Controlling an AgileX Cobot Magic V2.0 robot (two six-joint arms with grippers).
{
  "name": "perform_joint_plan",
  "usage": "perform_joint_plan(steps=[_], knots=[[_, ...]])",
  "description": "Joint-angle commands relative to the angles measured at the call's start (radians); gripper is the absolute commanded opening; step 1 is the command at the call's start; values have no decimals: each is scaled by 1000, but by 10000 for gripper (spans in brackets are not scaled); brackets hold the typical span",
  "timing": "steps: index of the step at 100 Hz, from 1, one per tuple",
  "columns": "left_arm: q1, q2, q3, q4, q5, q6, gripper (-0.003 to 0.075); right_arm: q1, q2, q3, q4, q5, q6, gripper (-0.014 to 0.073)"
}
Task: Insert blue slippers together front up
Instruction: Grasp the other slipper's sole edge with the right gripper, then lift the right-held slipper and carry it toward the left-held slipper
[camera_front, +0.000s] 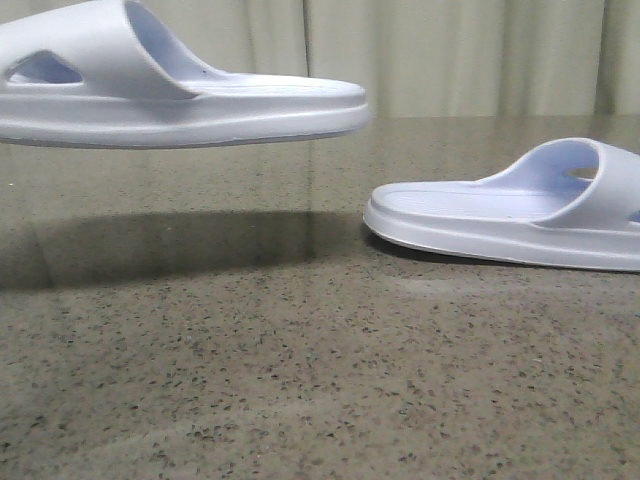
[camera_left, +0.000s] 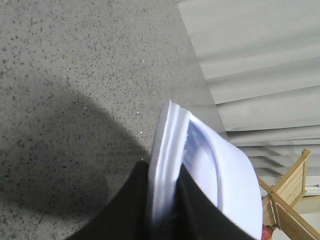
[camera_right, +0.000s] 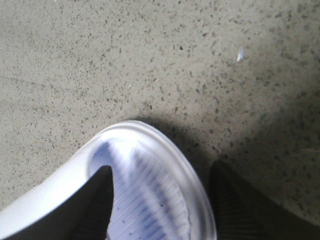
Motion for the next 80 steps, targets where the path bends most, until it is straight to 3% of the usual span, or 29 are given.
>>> perform_joint_plan(steps=[1,54,80], knots=[[-9,-9,-25,-44,15,1,16,0,-10,-23,9,-68,-3,346],[-9,-9,-25,-44,14,1,16,0,19,-23,14,-70,-3,345],[-9,-9,-25,-44,14,1,16,0,65,-23,14,-59,-3,253]])
